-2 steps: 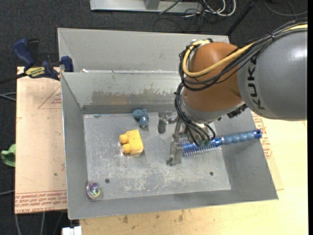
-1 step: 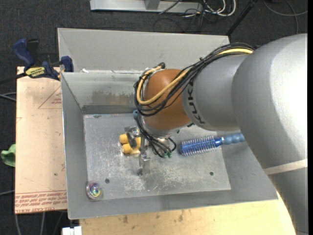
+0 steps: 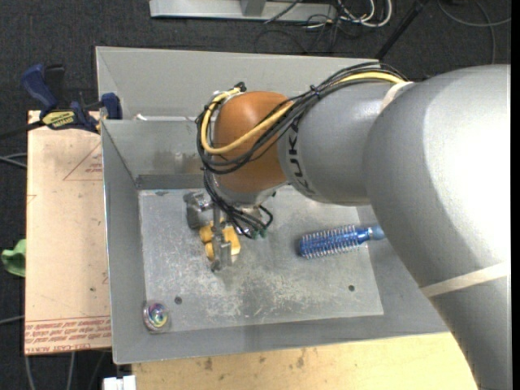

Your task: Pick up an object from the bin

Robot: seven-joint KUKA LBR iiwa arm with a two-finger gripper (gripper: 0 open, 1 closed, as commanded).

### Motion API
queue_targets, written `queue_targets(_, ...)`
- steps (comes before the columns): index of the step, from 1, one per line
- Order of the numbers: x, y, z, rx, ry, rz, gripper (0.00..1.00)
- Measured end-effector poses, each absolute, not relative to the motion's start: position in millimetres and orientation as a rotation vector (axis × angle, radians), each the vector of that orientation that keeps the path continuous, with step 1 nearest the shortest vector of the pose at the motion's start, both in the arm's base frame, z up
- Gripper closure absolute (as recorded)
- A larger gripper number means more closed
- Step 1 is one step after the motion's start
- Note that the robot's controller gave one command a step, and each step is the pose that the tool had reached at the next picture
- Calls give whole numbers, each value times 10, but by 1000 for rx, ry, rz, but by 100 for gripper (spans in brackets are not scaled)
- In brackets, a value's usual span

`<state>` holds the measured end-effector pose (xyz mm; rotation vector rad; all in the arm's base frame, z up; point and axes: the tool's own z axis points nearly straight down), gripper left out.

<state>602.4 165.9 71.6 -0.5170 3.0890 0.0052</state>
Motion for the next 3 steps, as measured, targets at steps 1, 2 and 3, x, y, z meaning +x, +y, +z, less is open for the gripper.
queue_targets(1,6200,1303,707,-766,3041,0,0)
queue_targets(2,6195,1319,712,-769,3042,2,100)
queue_targets(3,6216,1238,2078,-798,3025,0,100)
